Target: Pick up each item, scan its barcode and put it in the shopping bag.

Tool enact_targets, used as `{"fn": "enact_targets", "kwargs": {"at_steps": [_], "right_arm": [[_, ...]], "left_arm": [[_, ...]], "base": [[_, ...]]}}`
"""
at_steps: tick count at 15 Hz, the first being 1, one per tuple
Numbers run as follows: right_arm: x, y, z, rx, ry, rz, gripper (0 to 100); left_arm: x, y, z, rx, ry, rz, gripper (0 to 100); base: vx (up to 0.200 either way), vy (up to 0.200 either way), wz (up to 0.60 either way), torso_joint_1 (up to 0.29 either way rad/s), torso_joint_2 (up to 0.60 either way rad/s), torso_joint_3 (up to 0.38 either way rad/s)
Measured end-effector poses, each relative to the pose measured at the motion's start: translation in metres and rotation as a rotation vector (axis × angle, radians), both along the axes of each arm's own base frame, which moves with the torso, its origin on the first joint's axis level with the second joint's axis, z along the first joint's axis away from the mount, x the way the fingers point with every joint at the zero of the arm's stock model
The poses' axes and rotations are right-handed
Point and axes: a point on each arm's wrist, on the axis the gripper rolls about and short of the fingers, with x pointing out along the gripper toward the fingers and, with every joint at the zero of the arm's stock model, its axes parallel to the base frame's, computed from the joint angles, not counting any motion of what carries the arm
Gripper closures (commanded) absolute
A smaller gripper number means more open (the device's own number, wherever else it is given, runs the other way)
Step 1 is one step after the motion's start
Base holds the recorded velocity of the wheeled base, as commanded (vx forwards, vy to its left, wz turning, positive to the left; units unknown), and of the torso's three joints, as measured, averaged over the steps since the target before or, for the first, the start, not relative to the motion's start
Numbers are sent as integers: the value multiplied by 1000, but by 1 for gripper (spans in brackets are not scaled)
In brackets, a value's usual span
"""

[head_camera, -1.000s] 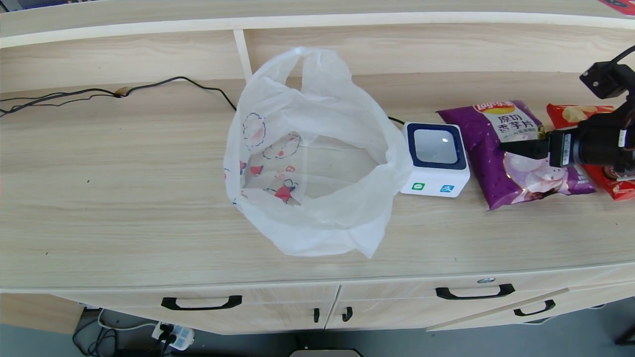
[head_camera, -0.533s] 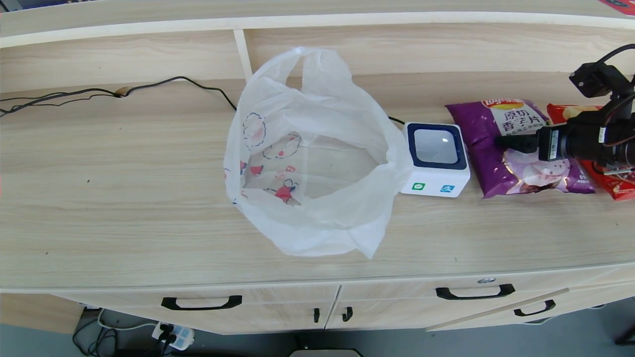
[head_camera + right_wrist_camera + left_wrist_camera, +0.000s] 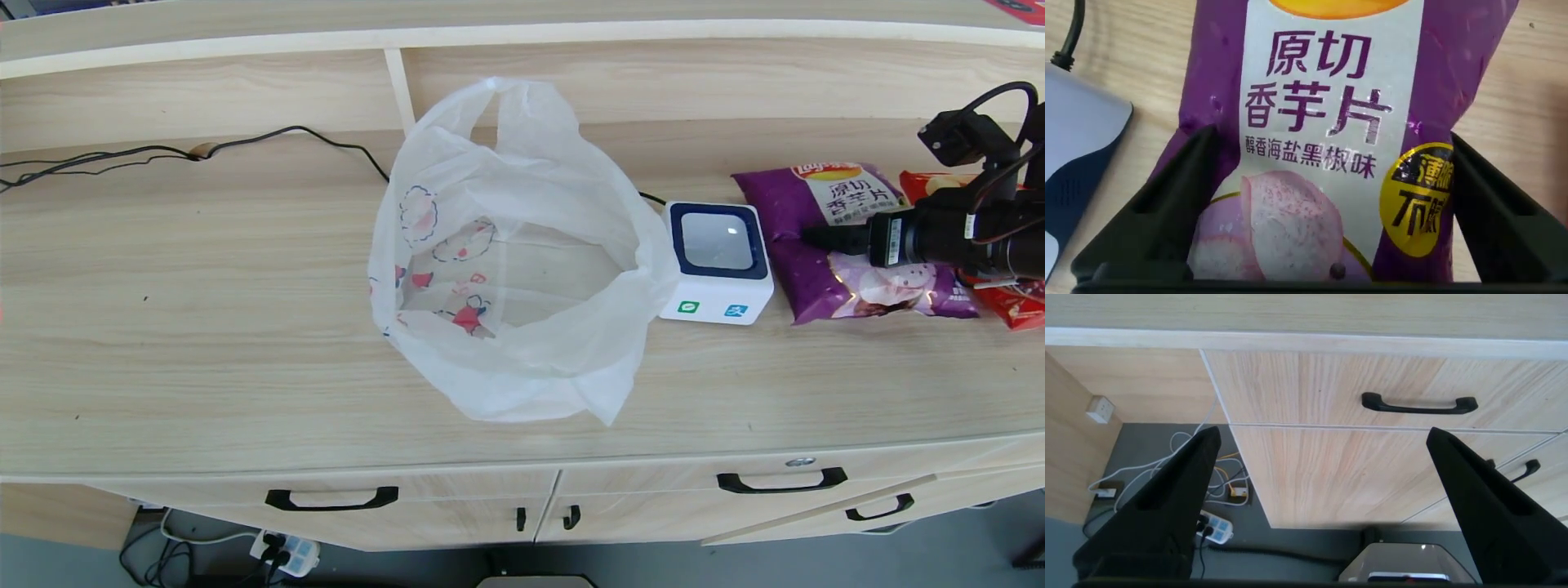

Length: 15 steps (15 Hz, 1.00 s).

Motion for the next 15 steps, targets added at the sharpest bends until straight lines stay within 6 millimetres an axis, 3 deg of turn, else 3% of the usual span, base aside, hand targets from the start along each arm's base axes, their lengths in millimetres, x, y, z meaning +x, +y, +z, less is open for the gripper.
{"fn": "enact_targets", "kwargs": {"at_steps": [9, 15], "right_arm": [[-15, 6, 3, 9, -6, 30, 100], [-47, 9, 21, 66, -46, 17, 100]], "left_arm": [[0, 0, 0, 0, 0, 0, 0], [0, 0, 0, 0, 0, 0, 0]], "base": [[0, 0, 0, 0, 0, 0], [0, 0, 0, 0, 0, 0]]}}
